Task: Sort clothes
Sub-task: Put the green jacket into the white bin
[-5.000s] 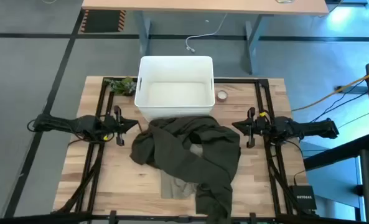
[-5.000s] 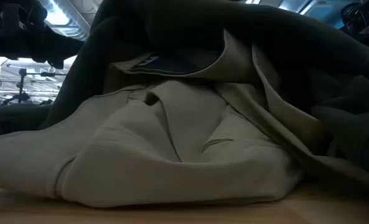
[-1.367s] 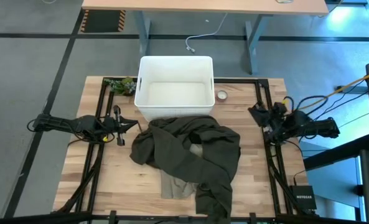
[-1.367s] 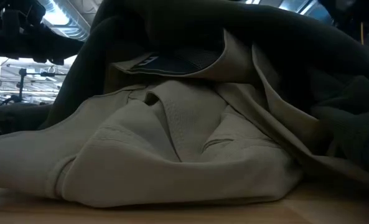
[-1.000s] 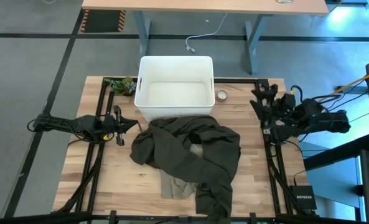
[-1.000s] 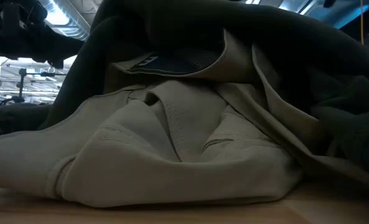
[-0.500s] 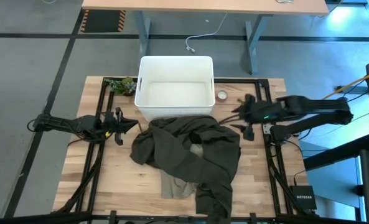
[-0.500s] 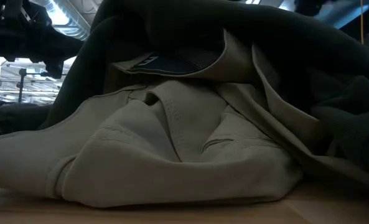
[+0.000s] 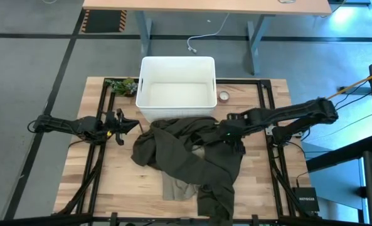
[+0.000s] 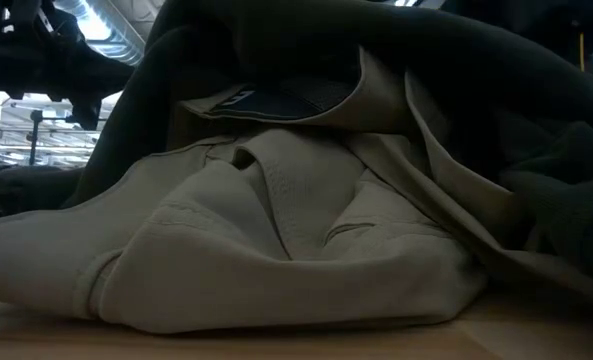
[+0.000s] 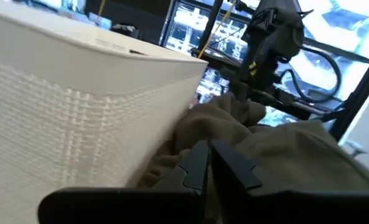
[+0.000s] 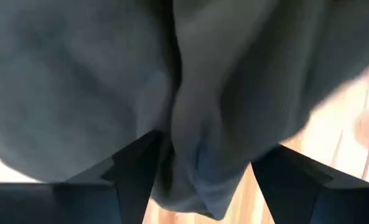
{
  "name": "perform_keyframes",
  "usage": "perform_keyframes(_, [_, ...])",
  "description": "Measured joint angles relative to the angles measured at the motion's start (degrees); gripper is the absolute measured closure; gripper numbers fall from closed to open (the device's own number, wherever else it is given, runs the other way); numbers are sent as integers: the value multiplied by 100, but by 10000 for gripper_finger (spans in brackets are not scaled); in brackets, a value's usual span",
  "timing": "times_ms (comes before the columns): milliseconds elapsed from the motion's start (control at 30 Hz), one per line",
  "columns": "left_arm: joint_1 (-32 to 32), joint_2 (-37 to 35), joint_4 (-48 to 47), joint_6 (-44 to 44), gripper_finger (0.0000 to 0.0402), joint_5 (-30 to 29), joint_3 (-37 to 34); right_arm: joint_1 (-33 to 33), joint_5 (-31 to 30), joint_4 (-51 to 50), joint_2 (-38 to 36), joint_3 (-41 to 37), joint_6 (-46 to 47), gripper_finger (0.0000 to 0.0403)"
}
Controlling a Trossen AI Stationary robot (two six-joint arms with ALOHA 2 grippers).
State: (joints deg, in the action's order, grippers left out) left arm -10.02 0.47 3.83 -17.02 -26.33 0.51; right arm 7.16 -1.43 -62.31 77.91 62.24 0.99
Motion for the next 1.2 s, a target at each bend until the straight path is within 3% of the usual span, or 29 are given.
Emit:
perform_keyframes(200, [0, 0, 9, 41, 386, -306, 0, 0, 495, 695, 102, -2, -319, 161])
perform_keyframes(433, [0, 0, 9, 28, 386, -313, 0, -2, -35, 1443, 152, -9, -429, 173])
perform_keyframes(600, [0, 0, 9, 44, 386, -313, 0, -2, 658, 1739, 149, -11, -451, 174])
perform_keyframes(900, [0, 0, 9, 26, 386, -315, 0, 52, 2540, 1786, 105, 142, 34, 174])
perform_keyframes(1000, [0, 0, 9, -12, 386, -315, 0, 223, 2435, 2124, 105, 142, 163, 174])
perform_keyframes(1200, [0, 0, 9, -24, 386, -313, 0, 818, 1013, 2602, 282, 142, 186, 174])
